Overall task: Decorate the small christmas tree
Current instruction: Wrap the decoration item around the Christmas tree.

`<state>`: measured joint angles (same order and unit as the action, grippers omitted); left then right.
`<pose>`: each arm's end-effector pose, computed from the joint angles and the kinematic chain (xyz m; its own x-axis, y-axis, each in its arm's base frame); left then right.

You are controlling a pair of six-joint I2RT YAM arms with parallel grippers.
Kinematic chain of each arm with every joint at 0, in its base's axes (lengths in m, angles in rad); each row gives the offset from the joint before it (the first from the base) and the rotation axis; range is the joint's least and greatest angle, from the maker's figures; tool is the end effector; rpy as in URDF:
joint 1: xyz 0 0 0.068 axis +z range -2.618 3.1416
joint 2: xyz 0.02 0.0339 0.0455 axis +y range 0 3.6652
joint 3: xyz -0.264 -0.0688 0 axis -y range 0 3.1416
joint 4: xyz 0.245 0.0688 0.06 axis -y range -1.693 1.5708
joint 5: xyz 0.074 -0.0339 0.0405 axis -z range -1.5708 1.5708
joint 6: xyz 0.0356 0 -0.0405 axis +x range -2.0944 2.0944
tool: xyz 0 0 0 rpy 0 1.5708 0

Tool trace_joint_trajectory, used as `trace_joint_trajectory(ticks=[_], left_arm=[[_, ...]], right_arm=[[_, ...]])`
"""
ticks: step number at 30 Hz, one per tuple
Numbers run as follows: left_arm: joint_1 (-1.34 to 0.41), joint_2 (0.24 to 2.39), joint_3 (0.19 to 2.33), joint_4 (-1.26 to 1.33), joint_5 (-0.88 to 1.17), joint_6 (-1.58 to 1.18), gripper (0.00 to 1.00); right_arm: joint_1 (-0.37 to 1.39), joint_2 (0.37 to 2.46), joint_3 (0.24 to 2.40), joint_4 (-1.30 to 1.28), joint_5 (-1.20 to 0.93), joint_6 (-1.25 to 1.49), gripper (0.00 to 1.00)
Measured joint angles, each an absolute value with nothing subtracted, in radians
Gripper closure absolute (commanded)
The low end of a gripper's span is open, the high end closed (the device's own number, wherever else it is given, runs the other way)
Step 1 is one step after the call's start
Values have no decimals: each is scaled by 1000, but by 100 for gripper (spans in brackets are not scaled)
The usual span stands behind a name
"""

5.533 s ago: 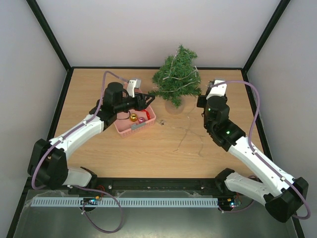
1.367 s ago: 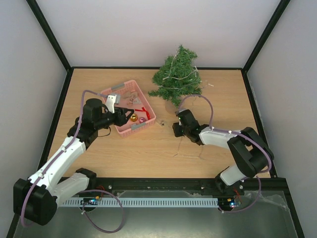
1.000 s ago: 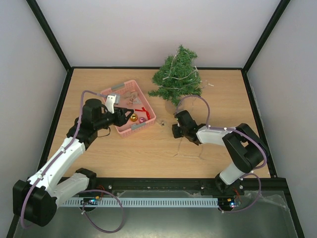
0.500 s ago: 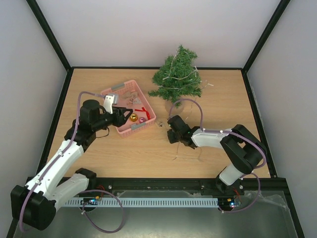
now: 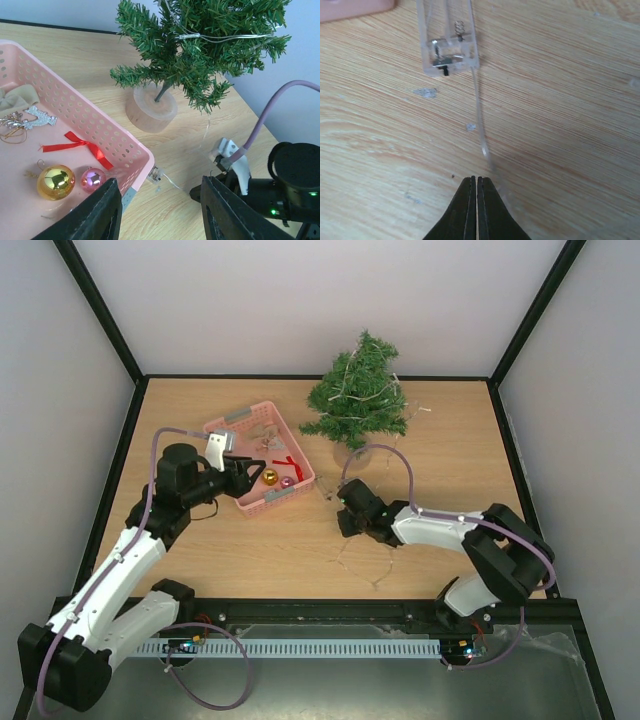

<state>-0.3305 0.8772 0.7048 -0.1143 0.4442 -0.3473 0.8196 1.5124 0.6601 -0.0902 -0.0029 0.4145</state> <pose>0.1887 -0.0809 0.3036 -0.4840 -0.1589 -0.8606 0.5511 0.7086 -0.4407 0.1879 0.2014 0.1434 -0.8002 -0.2669 -0.5370 -0.4477 0.8617 0.2389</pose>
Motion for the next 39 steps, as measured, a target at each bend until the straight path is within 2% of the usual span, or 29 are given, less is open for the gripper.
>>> trace_joint_trajectory(ticks=[6,7,8,9,10,13,19,31,39], left_arm=[[-331,877,705,-124,441,-348,55],[-331,877,705,-125,440,-347,55],[-331,876,705,-127,439,-347,55],[-331,875,705,-128,437,-347,55],[-331,873,705,-130,435,-347,54],[-331,861,705,-137,424,-347,53],[-331,841,705,-152,398,-340,53],[-330,826,725,-187,376,-324,53],[-329,826,735,-194,368,-321,53]], right_arm=[[829,1456,657,-102,-5,441,98],[829,1456,659,-102,-5,446,93],[829,1456,659,-101,-5,450,79],[830,1456,660,-99,-5,454,70],[830,1456,660,-94,-6,448,66],[831,1461,661,-56,0,423,59],[832,1568,753,13,38,347,51],[815,1762,826,88,75,260,54],[812,1788,837,122,71,247,68]])
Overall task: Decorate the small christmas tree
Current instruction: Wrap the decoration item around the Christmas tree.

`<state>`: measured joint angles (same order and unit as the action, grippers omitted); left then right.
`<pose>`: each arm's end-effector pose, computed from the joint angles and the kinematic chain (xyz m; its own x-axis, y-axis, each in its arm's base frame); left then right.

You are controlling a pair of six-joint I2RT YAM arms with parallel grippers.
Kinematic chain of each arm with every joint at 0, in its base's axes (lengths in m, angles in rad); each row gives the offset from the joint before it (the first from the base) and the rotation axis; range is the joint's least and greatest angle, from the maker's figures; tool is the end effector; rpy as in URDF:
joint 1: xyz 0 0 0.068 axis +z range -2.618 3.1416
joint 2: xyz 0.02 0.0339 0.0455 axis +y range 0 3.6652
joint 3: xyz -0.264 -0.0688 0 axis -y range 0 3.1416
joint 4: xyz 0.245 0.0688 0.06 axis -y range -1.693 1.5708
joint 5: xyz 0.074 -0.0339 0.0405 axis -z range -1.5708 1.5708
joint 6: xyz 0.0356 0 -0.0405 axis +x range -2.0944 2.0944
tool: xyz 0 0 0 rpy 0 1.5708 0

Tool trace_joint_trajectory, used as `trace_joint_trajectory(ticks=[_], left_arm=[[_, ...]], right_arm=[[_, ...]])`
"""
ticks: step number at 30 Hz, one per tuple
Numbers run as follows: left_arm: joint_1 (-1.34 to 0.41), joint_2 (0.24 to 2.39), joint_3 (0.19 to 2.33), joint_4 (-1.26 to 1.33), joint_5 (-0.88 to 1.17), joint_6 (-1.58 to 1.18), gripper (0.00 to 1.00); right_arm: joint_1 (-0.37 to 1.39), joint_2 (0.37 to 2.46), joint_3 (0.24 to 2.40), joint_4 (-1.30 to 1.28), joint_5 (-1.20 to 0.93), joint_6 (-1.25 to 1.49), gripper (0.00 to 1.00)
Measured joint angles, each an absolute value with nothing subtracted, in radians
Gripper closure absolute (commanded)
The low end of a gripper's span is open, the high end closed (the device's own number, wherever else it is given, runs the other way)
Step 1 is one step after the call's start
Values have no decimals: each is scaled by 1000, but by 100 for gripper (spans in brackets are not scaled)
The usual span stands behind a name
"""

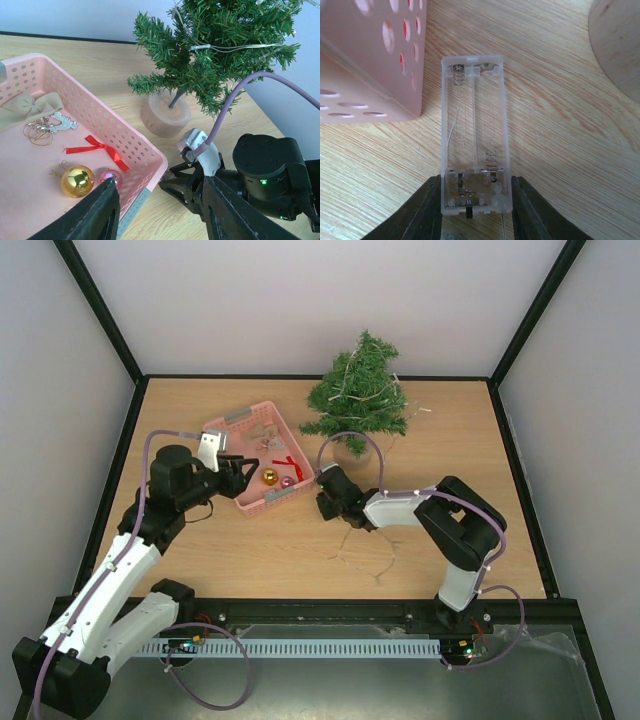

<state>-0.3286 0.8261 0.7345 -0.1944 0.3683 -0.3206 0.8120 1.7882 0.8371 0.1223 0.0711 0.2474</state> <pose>0.1789 -0.0745 0.3147 -0.4513 -0.1567 -0.8785 0.5119 0.7609 -0.3987 0.2372 0.2465 0.1260 -0.6609 -0.3420 -0.6680 -0.5456 0.8302 0.1147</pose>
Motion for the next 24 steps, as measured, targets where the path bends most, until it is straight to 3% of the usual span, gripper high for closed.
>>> trace_joint_trajectory(ticks=[11,24], left_arm=[[-329,826,735,-194,369,-319,53],[-329,830,735,-193,398,-317,53]], right_arm=[[812,1731,804,90,61,249,76],[812,1198,751,-66,12,317,80]])
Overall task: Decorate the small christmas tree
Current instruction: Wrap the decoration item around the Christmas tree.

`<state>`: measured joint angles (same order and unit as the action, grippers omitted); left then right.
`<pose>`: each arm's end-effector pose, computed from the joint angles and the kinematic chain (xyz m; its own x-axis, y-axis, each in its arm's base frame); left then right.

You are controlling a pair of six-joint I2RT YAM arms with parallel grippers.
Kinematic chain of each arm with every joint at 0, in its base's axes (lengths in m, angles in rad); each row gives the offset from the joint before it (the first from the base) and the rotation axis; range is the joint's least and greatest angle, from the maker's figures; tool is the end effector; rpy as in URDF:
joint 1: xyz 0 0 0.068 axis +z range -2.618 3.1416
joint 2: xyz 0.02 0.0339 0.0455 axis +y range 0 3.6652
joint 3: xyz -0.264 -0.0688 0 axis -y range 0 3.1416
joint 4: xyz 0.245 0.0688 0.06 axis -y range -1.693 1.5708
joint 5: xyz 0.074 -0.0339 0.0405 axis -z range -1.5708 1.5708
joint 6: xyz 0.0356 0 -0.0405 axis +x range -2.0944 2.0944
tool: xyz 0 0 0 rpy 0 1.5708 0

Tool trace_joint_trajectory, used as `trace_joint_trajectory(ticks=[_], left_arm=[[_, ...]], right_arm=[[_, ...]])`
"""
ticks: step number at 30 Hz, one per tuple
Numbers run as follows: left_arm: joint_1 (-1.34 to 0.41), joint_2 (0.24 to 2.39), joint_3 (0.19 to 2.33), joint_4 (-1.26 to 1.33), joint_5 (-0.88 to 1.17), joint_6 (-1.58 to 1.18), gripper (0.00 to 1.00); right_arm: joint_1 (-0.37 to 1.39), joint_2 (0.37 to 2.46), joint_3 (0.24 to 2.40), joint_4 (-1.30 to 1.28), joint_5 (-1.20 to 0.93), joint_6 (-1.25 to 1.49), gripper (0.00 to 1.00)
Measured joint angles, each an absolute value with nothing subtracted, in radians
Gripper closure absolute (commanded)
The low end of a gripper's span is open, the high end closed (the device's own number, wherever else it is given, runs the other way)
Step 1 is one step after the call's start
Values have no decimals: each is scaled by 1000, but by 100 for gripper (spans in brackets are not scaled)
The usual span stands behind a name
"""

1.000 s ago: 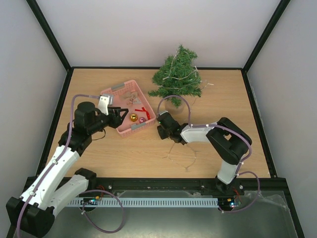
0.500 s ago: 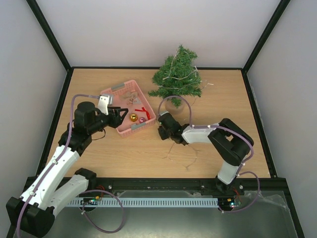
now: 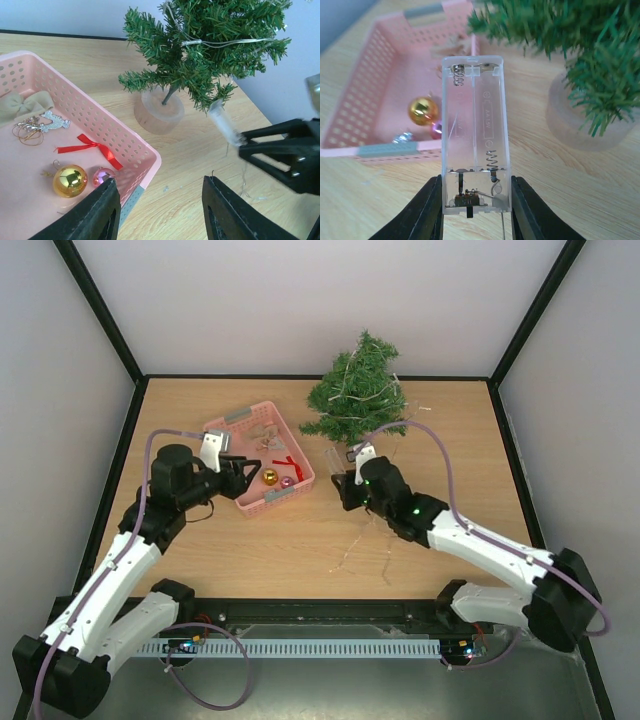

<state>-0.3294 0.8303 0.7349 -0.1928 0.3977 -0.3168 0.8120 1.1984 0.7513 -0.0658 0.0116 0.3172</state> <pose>0.1790 -0.0758 0.3144 -0.4579 -0.1470 -0.8768 0.5335 0.7435 -0.4033 0.1835 0.1930 0.2538 -0.5449 -0.1214 -0.8296 -0.5775 0.7717 0.2664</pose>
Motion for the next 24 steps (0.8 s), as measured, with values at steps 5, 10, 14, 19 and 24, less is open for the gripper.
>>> trace_joint_trajectory(ticks=[5,10,14,19,24], left_arm=[[-337,850,771,-210,404,-287,53],[-338,857,824,-213,404,-261,52],[-340,862,832,-214,405,-252,52],[-342,868,832,-223,405,-245,52],[-343,868,832,-231,403,-232,52]], right_arm=[[812,1078,815,-112,-48,349,79],[812,1031,1026,-139,-23,337,78],[812,1041,1224,-136,92,287,78],[812,1100,1385,-133,325,219,78],[811,1198,1514,-191,532,142,79]])
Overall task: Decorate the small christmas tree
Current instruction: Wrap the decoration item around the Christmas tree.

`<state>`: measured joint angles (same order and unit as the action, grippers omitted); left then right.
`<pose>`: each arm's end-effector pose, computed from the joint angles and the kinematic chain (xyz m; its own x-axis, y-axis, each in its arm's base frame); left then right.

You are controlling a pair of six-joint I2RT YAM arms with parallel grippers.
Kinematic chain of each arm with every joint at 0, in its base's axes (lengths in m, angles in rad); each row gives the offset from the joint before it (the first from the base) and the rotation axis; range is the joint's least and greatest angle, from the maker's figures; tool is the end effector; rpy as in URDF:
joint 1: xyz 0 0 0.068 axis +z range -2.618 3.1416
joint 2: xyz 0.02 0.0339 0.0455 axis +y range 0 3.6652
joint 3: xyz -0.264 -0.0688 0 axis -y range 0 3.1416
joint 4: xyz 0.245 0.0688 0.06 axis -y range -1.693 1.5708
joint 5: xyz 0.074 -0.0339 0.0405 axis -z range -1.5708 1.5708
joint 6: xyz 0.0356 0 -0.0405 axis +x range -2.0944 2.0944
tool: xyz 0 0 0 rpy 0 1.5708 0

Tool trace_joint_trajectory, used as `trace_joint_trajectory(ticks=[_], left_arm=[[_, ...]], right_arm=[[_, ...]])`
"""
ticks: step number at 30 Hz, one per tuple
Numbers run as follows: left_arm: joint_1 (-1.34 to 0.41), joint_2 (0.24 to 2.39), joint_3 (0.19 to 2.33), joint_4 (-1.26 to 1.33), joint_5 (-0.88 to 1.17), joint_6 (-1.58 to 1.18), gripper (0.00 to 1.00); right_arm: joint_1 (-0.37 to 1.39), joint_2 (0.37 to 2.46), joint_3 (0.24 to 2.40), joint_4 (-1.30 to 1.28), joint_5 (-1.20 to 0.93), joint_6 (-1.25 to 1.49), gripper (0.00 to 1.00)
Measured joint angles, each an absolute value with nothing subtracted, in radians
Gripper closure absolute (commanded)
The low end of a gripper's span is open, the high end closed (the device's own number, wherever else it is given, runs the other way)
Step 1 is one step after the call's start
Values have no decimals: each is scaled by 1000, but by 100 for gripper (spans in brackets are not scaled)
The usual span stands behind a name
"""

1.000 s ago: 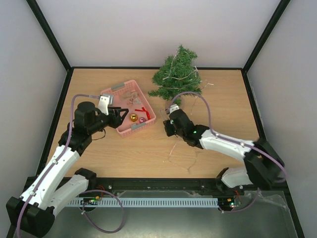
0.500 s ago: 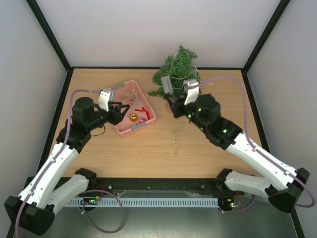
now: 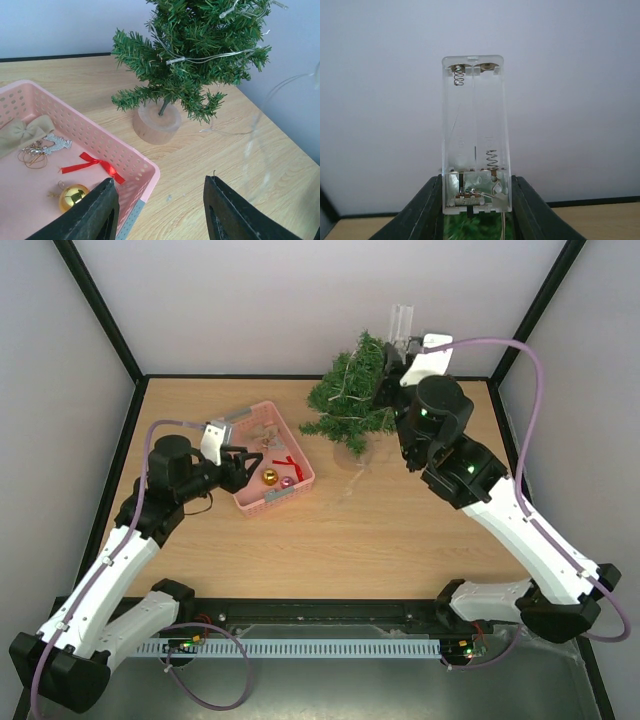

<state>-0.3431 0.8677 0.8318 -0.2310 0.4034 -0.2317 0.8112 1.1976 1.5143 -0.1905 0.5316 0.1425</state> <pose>0.1829 -0.0802 0.3379 -0.3947 -0.0833 -0.9150 0.5912 0.7394 -0.3223 0.1795 0.1629 0.5058 0.0462 0.2264 -0.9729 -0.2882 0.9356 0.2040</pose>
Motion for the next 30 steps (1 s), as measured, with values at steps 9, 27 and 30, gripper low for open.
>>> trace_joint_trajectory(ticks=[9,27,30], left_arm=[[-343,878,832,-245,403,-216,52],[-348,913,837,-237,416,-231,51],[-349,954,873,-233,401,-231,50]], right_arm=[[811,1229,1740,-113,789,-123,80],[432,1671,2252,-9,620,-274,82],[369,1703,2252,-7,500,-187,82]])
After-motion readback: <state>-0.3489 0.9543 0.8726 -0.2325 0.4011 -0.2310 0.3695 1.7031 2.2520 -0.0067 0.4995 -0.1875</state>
